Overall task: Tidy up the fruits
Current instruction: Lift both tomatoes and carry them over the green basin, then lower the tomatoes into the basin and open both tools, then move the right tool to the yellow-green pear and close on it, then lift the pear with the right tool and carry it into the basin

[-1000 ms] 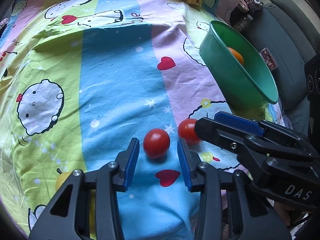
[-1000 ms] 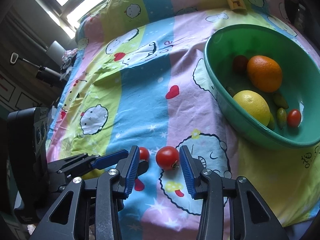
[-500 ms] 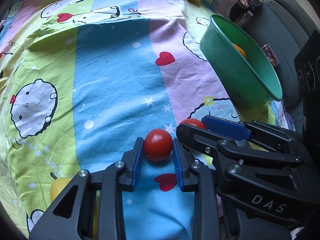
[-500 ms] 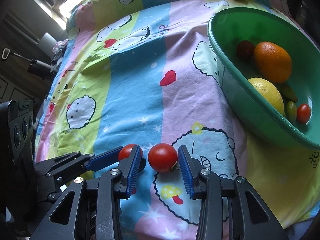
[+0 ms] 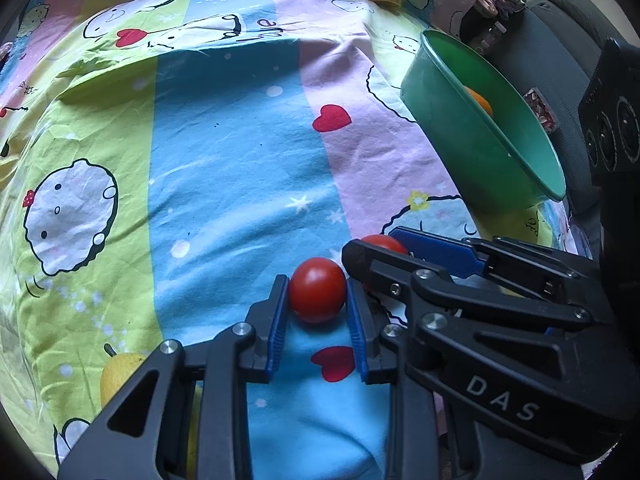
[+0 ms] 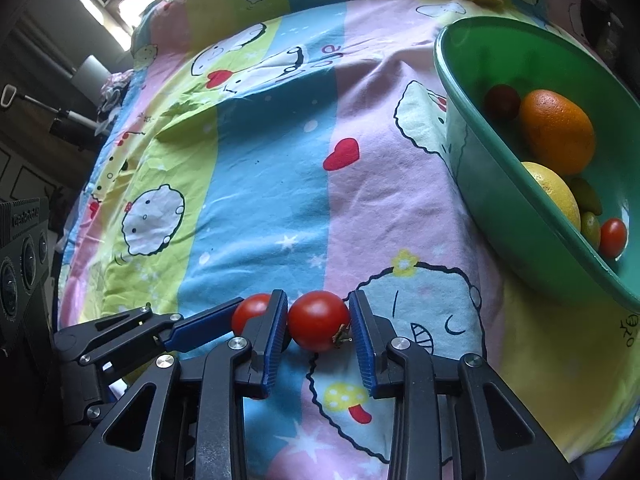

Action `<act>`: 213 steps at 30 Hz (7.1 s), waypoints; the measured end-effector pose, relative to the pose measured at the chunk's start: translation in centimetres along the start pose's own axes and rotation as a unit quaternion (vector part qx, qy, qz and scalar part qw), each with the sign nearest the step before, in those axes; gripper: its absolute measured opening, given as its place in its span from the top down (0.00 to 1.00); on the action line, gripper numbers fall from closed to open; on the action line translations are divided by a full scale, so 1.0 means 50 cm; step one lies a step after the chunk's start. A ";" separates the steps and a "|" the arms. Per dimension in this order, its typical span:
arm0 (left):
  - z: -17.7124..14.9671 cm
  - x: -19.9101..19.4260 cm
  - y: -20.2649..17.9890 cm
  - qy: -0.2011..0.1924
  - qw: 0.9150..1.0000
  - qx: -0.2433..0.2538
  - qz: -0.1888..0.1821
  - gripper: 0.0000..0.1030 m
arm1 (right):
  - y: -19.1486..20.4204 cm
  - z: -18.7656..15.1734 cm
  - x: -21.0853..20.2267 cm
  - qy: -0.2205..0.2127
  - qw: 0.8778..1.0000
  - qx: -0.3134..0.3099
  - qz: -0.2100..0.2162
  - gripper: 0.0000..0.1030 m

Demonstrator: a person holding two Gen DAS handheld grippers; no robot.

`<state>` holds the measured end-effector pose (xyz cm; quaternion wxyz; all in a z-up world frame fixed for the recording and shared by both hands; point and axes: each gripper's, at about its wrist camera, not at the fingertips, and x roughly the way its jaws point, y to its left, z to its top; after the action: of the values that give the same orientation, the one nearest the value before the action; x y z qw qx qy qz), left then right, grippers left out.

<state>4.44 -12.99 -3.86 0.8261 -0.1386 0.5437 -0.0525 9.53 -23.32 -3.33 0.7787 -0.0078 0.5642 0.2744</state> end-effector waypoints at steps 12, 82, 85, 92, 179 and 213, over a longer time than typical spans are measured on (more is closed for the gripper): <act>0.003 -0.034 0.021 -0.026 0.999 -0.018 0.010 0.73 | 0.016 0.010 -0.012 -0.015 1.000 0.003 0.008 0.67; 0.142 -0.158 -0.109 -0.180 0.983 -0.007 -0.023 0.73 | -0.137 0.080 -0.239 -0.255 0.958 0.130 0.016 0.67; 0.152 -0.148 -0.134 -0.176 0.984 0.005 -0.030 0.73 | -0.160 0.079 -0.244 -0.257 0.955 0.148 0.010 0.67; 0.171 -0.114 -0.186 -0.162 0.985 0.029 -0.048 0.73 | -0.213 0.068 -0.255 -0.259 0.949 0.180 -0.005 0.67; -0.141 -0.134 0.133 -0.067 0.980 -0.188 0.024 0.42 | 0.174 -0.015 0.040 0.097 0.973 -0.056 0.203 0.30; 0.056 -0.173 -0.118 -0.186 0.982 0.014 0.029 0.46 | -0.018 0.062 -0.165 -0.116 0.972 0.038 0.201 0.42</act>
<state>3.88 -16.09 6.53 0.9157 -0.1189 0.3838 -0.0095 10.88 -26.55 4.81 0.7672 0.1673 0.4701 0.4030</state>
